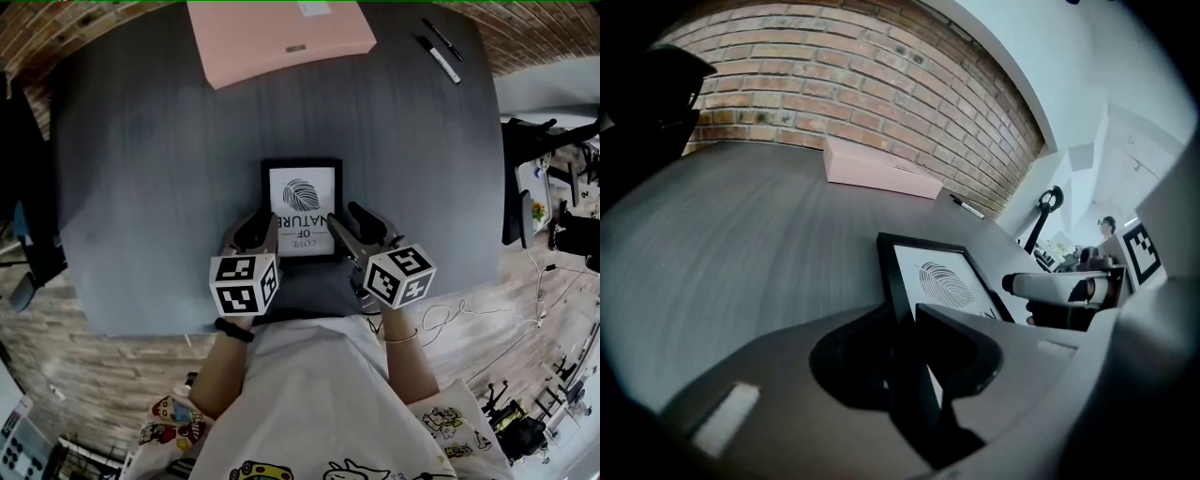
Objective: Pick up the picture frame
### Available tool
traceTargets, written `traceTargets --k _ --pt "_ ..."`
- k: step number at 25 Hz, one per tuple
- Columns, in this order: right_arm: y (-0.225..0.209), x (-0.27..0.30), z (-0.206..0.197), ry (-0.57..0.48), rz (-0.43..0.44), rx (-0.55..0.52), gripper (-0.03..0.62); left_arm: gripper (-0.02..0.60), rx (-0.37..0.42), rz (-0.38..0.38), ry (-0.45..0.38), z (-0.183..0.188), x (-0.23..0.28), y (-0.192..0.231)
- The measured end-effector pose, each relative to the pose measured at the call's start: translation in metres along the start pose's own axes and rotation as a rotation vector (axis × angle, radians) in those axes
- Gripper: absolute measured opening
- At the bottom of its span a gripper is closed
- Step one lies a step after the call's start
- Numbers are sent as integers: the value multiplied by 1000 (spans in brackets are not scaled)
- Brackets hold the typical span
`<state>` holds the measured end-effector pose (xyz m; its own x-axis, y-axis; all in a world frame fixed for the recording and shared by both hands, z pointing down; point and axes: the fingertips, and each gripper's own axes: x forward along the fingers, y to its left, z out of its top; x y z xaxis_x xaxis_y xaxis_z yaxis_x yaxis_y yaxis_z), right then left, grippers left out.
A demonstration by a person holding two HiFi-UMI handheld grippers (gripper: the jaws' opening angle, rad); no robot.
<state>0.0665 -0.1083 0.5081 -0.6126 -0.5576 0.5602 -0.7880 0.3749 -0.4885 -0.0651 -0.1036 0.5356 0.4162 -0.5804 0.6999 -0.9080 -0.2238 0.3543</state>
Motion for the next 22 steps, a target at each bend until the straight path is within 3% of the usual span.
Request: traceTargets --k 9,22 --pt "-1 4 -3 28 40 52 212 83 -81 17 -16 4 -1 8" --pt "-6 11 -8 111 148 253 212 83 -157 -23 2 5 1 11"
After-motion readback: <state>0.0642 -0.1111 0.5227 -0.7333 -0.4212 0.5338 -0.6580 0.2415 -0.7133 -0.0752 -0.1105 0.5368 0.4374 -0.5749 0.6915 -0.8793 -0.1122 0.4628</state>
